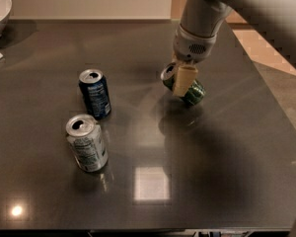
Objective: Knock green can over
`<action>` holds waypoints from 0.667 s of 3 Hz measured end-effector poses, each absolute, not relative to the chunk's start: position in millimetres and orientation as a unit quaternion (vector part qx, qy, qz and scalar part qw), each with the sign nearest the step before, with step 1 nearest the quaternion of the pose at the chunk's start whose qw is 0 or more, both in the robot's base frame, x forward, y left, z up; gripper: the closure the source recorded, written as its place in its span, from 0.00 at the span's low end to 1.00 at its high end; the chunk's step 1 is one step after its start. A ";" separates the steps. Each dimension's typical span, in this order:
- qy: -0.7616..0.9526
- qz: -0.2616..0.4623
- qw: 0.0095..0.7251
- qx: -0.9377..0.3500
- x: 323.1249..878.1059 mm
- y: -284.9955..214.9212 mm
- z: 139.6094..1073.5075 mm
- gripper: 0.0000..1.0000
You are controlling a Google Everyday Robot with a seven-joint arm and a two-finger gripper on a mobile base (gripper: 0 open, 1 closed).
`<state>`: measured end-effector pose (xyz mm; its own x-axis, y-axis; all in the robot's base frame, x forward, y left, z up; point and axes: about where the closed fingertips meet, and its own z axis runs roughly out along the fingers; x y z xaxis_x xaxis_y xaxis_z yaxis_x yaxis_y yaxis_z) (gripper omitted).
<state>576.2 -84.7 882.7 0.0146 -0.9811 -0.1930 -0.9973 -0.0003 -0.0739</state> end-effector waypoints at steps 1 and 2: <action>0.686 0.041 0.076 -0.722 571.6 -81.7 874.6 0.13; 0.676 0.042 0.066 -0.732 567.7 -79.1 868.9 0.00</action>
Offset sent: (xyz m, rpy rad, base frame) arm -0.0206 0.0039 -0.0187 -0.0729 0.0723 0.1109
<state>567.7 -79.1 868.9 0.0812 -0.9851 -0.1516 -0.9963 -0.0760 -0.0401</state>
